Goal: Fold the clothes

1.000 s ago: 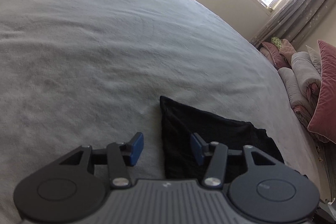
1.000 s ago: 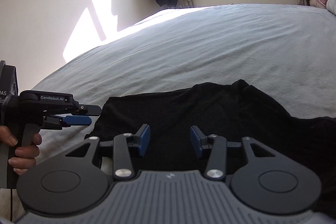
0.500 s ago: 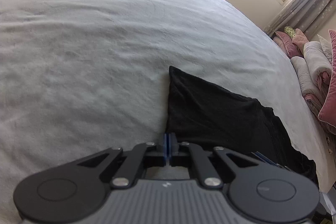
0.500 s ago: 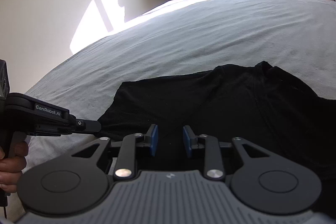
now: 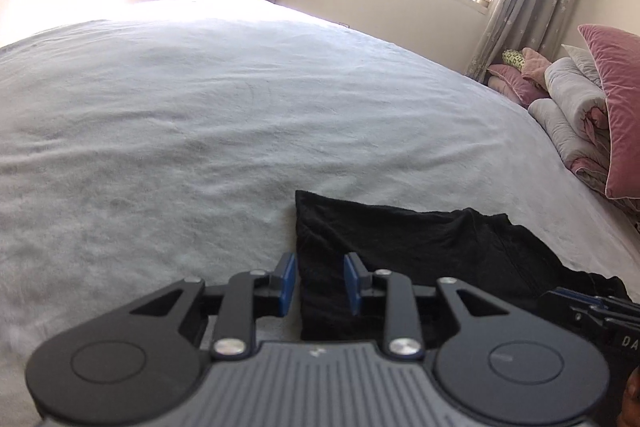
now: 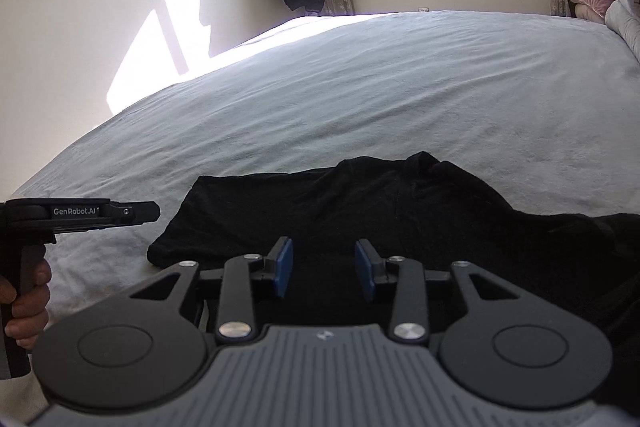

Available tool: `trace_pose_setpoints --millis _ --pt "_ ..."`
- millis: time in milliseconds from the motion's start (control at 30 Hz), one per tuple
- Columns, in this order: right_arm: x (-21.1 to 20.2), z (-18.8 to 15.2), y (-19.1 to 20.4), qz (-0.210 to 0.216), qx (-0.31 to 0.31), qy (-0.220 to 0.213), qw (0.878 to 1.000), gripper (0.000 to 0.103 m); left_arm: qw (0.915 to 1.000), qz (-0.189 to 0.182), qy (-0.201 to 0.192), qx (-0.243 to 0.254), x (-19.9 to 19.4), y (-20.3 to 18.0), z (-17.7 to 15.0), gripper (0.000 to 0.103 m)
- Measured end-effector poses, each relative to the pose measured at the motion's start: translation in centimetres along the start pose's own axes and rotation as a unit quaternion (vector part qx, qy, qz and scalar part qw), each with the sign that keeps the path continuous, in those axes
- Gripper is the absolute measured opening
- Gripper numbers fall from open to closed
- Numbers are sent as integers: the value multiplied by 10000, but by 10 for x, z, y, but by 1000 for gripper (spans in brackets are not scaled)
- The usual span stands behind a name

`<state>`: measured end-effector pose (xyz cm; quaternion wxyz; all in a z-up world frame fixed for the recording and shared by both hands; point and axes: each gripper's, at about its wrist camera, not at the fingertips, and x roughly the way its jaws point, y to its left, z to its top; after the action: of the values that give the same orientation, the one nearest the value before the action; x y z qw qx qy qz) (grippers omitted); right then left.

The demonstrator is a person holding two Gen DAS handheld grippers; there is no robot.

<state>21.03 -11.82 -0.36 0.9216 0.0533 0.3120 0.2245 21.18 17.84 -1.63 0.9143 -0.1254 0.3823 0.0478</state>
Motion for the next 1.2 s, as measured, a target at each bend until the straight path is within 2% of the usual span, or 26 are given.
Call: trace_pose_setpoints --millis 33,100,167,267,400,500,567,667,800,867,933,1100,1200 --pt "-8 0 -9 -127 11 -22 9999 39 10000 72 11 7 2 0 0 23" --pt "-25 -1 -29 -393 36 -78 9992 39 9999 152 -45 6 -3 -4 1 23" --pt "-43 -3 -52 -659 113 -148 9976 42 9998 160 -78 49 -12 -13 4 28" --pt "-72 -8 -93 -884 484 -311 9944 43 9995 9 -184 248 -24 -38 7 30" --pt "-105 -20 -137 -1118 830 -550 9887 43 9974 -536 -145 464 -27 -90 9 32" --pt "-121 -32 -162 -1277 1015 -604 9848 43 9928 -1026 38 610 -18 -138 3 32" --pt "-126 -41 -181 -1225 1239 -552 9831 43 9876 -1390 235 690 -8 -171 -3 32" --pt "-127 -54 -203 -815 1756 -657 9789 42 9769 -1930 517 758 9 -217 -12 32" --pt "-121 -68 -221 -285 2212 -825 9713 42 9655 -2337 850 770 36 -265 -18 32" --pt "-114 -70 -223 -302 2187 -722 9726 36 9617 -2457 937 777 48 -282 -20 32" --pt "-113 -70 -225 -262 2206 -728 9723 11 9584 -2565 1006 741 61 -300 -23 32" --pt "-133 -69 -235 -315 2439 -1155 9624 7 9594 -2615 885 575 80 -325 -26 29" --pt "-146 -68 -244 -464 2586 -1485 9534 7 9595 -2641 877 441 86 -329 -25 15"
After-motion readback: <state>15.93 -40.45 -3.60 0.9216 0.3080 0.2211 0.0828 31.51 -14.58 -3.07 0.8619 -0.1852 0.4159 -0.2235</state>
